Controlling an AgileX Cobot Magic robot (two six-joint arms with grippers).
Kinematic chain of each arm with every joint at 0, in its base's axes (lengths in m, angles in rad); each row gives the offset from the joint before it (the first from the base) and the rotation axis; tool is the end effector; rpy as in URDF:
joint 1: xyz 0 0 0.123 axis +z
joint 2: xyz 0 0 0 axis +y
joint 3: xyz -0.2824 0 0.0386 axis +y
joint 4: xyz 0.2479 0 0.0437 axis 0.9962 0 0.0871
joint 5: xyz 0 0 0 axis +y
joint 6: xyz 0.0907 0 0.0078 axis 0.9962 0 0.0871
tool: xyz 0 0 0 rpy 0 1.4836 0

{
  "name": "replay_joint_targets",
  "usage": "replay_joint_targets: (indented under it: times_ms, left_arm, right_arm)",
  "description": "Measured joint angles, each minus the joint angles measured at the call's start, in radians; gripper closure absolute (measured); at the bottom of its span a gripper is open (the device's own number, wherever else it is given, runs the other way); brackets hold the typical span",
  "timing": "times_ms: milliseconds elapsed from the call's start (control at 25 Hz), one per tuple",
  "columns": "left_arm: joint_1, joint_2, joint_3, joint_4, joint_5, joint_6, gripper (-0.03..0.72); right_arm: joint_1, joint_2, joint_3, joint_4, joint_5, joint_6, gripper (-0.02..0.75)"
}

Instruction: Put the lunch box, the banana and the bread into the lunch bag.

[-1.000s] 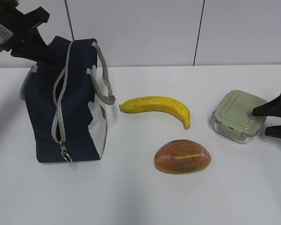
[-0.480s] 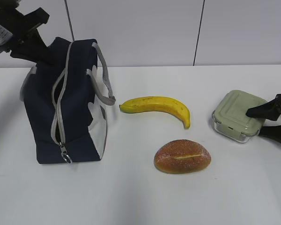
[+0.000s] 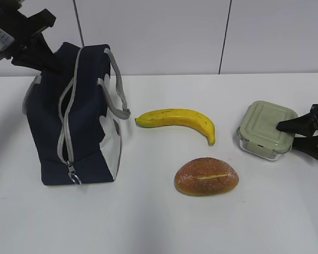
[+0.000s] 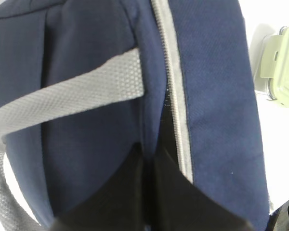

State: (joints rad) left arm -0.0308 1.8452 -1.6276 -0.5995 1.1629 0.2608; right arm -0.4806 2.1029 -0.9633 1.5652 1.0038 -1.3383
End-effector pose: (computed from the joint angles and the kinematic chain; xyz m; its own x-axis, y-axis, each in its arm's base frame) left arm 0.3902 -0.0592 0.3004 -0.9391 0.0256 -0.3427 0.2010 0.8496 -0.4876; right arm 0.3403 -0.0907 0.0972 -0.7807 0.5405 -0.3137 0.0568 0.5613 0.8257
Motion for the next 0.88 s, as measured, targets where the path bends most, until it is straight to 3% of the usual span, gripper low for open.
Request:
replay_joint_targets:
  times_ms: [600, 880]
  left_arm:
    - [0.0, 0.0, 0.0, -0.001, 0.0, 0.0, 0.688]
    - [0.0, 0.0, 0.0, -0.039, -0.001, 0.0, 0.688]
  right_arm:
    - [0.0, 0.009, -0.012, -0.019, 0.078, -0.003, 0.353]
    - [0.037, -0.039, -0.088, -0.074, 0.087, 0.114, 0.353]
